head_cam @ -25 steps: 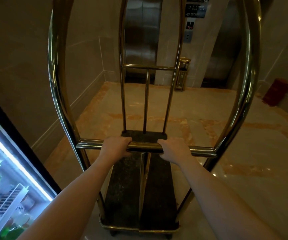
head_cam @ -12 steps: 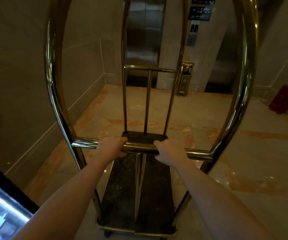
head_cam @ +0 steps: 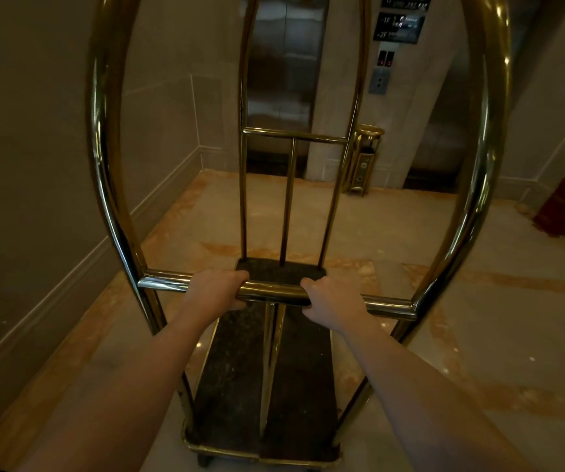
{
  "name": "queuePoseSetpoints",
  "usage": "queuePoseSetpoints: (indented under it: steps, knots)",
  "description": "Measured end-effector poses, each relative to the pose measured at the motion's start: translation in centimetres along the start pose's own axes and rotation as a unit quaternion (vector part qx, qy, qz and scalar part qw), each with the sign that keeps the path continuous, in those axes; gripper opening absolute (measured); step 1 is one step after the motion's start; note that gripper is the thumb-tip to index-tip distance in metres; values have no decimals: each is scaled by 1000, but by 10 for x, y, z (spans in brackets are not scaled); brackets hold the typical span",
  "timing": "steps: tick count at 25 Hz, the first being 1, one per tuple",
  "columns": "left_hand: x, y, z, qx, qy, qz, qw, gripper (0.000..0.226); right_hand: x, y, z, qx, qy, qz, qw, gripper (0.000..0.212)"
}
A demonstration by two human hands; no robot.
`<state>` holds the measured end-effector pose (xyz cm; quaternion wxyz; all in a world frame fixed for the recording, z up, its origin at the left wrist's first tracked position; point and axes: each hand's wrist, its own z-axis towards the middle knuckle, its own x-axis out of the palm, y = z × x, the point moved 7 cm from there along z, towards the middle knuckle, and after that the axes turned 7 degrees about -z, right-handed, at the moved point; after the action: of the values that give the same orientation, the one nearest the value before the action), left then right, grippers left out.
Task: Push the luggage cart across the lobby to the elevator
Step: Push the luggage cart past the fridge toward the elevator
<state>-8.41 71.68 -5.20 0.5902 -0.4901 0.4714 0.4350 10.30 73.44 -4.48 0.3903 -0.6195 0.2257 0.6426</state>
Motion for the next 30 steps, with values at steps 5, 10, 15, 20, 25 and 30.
queuePoseSetpoints:
  steps: [5, 10, 15, 20, 25, 30]
  knots:
    - [1, 17, 67, 18, -5, 4, 1000, 27, 9, -34, 56, 13, 2, -20, 1000, 28]
    - [5, 33, 135, 33, 5, 5, 999, 27, 27, -69, 114, 29, 9, -20, 999, 27]
    - [7, 47, 198, 45, 5, 16, 999, 27, 41, -103, 168, 27, 6, -17, 999, 26]
    - [11, 61, 263, 36, 5, 14, 999, 27, 60, -140, 219, 22, -10, -20, 1000, 26]
    - [13, 75, 331, 20, 6, 8, 1000, 23, 73, -179, 276, 1, -17, -3, 1000, 26]
    - [16, 86, 395, 13, 11, 12, 1000, 22, 88, -217, 328, -12, -28, 4, 1000, 25]
